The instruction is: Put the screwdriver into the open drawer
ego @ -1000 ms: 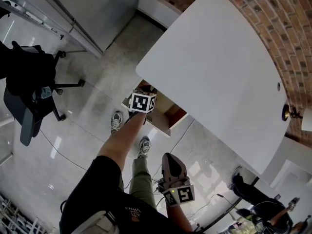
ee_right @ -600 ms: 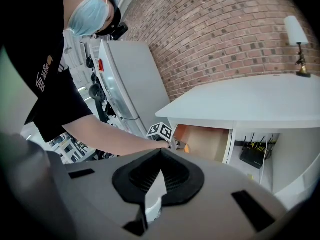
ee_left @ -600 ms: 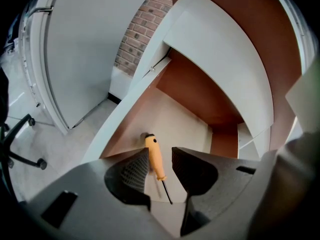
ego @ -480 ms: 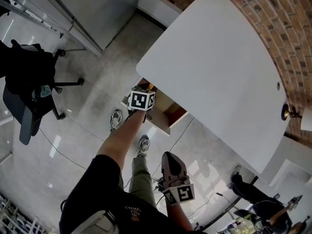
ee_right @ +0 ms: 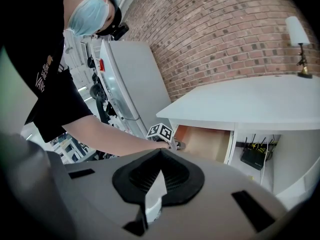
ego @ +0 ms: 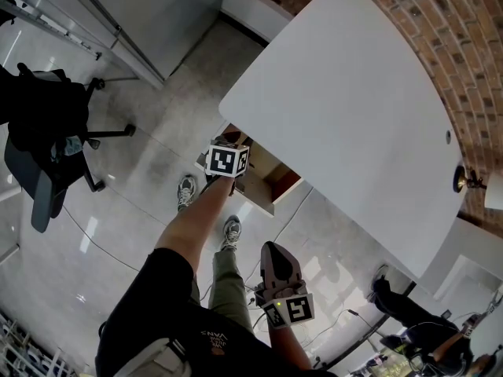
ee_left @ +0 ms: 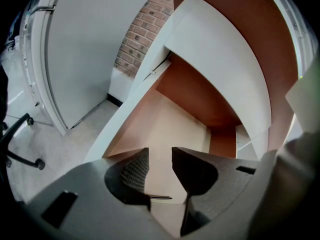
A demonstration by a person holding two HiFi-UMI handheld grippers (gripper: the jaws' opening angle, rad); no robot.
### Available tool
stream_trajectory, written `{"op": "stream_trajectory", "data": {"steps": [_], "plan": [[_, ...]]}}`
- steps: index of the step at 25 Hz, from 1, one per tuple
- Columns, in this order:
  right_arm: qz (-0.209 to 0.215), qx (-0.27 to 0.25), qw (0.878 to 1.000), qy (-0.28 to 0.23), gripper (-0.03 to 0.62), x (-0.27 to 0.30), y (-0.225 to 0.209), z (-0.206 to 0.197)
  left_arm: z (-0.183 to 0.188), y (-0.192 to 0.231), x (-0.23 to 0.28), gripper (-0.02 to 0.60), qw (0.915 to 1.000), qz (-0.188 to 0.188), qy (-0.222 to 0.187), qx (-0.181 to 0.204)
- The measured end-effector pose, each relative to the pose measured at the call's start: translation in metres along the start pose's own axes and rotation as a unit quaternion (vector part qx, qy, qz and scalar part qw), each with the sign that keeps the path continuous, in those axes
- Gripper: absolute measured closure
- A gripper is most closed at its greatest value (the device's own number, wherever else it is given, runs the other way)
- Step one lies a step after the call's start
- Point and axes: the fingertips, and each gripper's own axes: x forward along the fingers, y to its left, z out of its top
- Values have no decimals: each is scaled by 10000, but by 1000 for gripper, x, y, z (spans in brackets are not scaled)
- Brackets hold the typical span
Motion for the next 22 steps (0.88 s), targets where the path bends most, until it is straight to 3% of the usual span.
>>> {"op": "stream_trajectory", "data": {"steps": [15, 19, 22], "plan": [[95, -209, 9996, -143, 600, -9, 4, 11, 8, -8, -26, 457, 9993, -68, -297, 231], [161, -269, 9992, -228, 600, -14, 10, 16, 14, -15, -43, 482, 9985, -128, -436, 309], [232, -291, 9989, -298, 600, -18, 17, 21, 20, -22, -59, 545, 9972, -158, -598, 423]]}}
